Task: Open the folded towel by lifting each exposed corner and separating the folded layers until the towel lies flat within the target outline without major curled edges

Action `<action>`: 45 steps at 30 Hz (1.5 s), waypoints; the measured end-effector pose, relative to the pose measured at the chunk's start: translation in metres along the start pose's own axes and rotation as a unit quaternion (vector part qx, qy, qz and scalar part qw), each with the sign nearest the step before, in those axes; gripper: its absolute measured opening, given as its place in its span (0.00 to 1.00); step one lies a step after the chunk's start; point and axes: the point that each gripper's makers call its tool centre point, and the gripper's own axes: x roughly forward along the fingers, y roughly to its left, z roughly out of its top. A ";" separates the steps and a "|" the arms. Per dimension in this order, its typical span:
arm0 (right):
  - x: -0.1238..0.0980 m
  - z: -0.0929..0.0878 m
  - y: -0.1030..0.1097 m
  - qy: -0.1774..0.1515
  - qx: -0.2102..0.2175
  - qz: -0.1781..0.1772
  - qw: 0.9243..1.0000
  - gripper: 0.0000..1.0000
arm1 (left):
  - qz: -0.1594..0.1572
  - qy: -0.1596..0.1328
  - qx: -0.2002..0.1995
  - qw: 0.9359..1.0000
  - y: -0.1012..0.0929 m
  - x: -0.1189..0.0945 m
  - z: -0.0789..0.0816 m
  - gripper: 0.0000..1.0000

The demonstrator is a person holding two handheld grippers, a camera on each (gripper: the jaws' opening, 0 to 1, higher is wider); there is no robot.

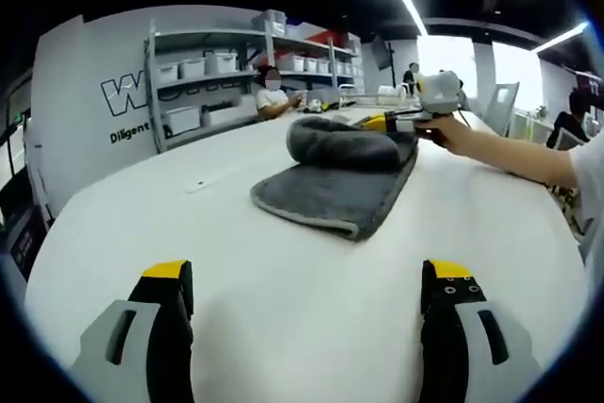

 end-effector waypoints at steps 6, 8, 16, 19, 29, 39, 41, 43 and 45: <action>-0.003 -0.003 -0.014 0.004 -0.007 -0.018 1.000 0.00 | 0.001 0.001 0.001 1.000 0.001 0.000 -0.001 0.99; -0.004 -0.005 -0.020 0.005 -0.005 -0.024 1.000 0.00 | 0.001 0.003 0.000 1.000 0.001 0.000 -0.002 0.99; -0.008 -0.011 -0.038 0.008 0.003 -0.042 0.999 0.00 | 0.002 0.008 0.002 1.000 0.003 0.001 -0.004 0.99; -0.010 -0.013 -0.045 0.009 0.007 -0.049 0.999 0.00 | 0.003 0.008 0.001 1.000 0.005 0.001 -0.004 0.99; -0.013 -0.018 -0.060 0.011 0.019 -0.064 0.998 0.00 | 0.008 0.008 -0.001 1.000 0.007 -0.001 -0.004 0.99; -0.020 -0.026 -0.079 0.014 0.034 -0.085 0.996 0.00 | 0.010 0.009 -0.003 1.000 0.009 -0.001 -0.005 0.99; -0.022 -0.027 -0.082 0.013 0.037 -0.088 0.995 0.00 | 0.011 0.009 -0.003 1.000 0.009 -0.001 -0.005 0.99; -0.023 -0.028 -0.084 0.013 0.040 -0.090 0.995 0.00 | 0.011 0.008 -0.003 1.000 0.008 -0.001 -0.005 0.99; -0.025 -0.029 -0.087 0.012 0.042 -0.095 0.995 0.00 | 0.012 0.008 -0.004 1.000 0.008 -0.002 -0.005 0.99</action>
